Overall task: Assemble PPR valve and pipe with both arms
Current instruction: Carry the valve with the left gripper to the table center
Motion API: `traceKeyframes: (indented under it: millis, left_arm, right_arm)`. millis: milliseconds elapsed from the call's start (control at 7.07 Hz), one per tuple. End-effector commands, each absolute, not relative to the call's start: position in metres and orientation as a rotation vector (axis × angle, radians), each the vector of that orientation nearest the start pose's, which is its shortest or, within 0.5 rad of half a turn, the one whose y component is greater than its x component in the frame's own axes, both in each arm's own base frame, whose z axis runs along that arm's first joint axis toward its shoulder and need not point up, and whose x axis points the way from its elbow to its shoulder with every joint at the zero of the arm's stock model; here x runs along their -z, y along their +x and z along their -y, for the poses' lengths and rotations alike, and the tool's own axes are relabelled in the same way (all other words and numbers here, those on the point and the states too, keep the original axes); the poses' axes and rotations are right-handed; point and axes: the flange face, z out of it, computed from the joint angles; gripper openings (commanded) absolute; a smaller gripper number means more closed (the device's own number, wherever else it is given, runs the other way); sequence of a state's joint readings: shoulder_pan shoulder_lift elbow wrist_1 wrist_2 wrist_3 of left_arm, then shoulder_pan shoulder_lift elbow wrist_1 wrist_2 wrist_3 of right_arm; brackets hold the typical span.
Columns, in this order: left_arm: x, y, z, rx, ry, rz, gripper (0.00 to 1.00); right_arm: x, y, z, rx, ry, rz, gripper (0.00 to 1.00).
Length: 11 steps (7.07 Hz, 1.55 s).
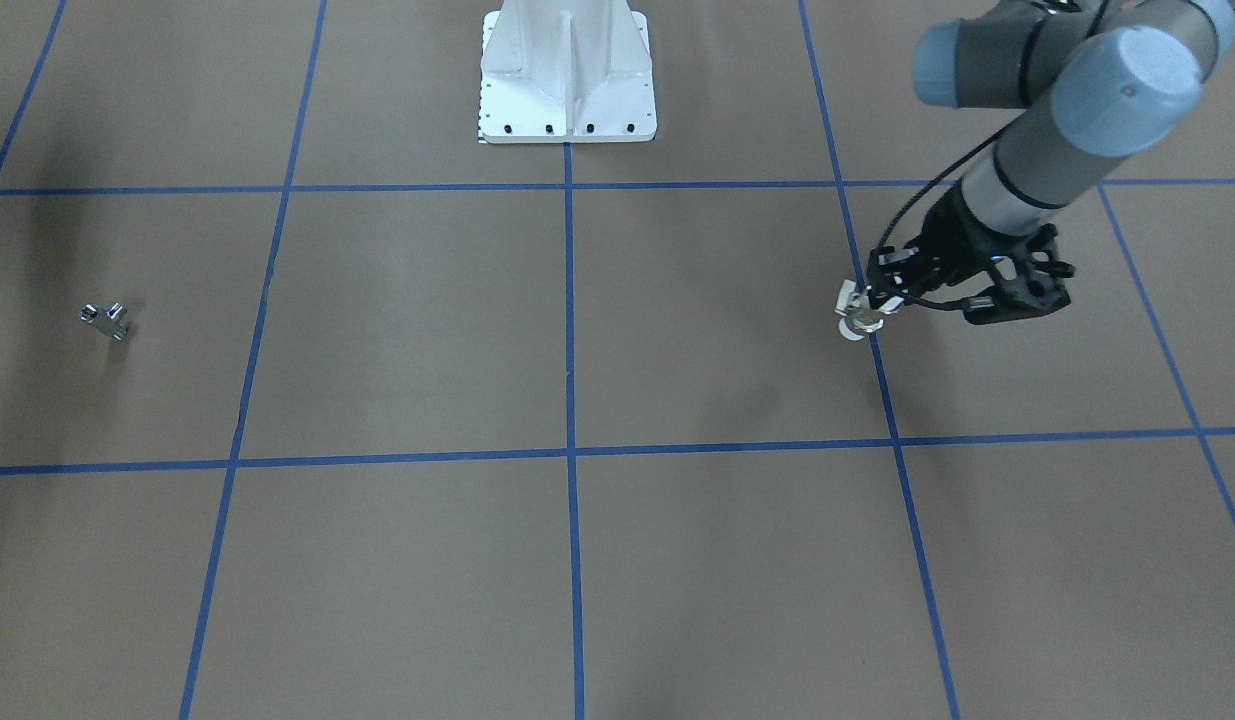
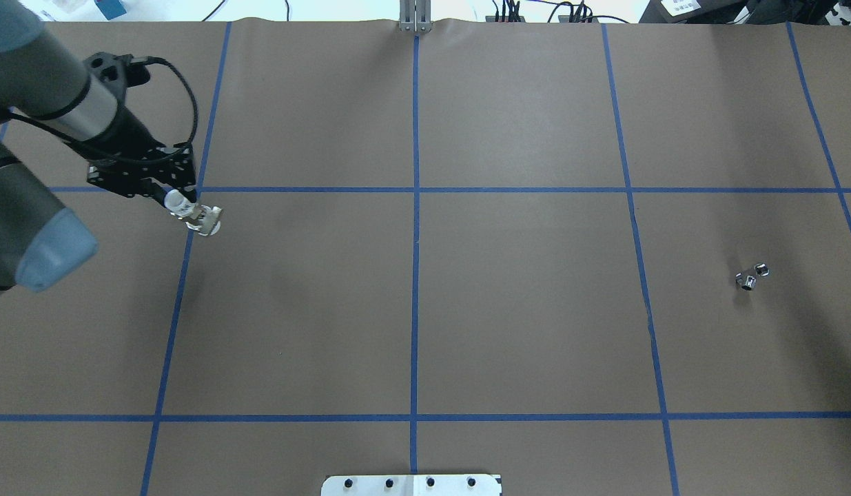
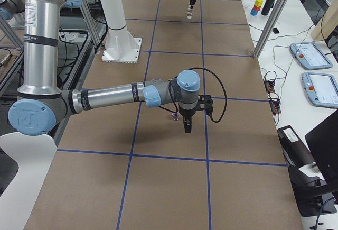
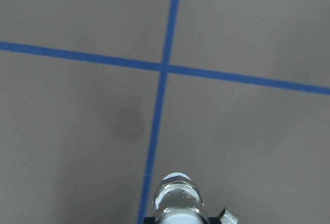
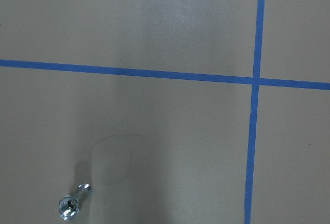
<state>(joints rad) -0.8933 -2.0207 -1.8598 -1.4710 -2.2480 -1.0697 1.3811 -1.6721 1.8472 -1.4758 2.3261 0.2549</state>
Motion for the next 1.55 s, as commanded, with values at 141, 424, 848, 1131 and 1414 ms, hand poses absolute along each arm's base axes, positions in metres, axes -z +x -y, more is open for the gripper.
traceKeyframes:
  millis: [141, 424, 848, 1131, 1414]
  left_arm:
    - [-0.136, 0.471, 0.529, 0.206, -0.088, -0.858, 0.0]
    - [-0.1, 0.555, 0.551, 0.207, -0.045, -0.855, 0.0]
    - [-0.1, 0.591, 0.564, 0.203, -0.009, -0.812, 0.0]
    - [-0.099, 0.603, 0.551, 0.188, -0.018, -0.811, 0.0]
    - [-0.104, 0.607, 0.548, 0.182, -0.022, -0.802, 0.0]
  right_arm:
    - [-0.56, -0.026, 0.463, 0.045, 0.082, 0.79, 1.0]
    - [-0.56, -0.026, 0.462, 0.044, 0.08, 0.79, 1.0]
    - [-0.56, -0.027, 0.462, 0.046, 0.079, 0.791, 1.0]
    - [-0.56, -0.027, 0.462, 0.047, 0.08, 0.79, 1.0]
    - [-0.56, -0.027, 0.462, 0.045, 0.079, 0.79, 1.0]
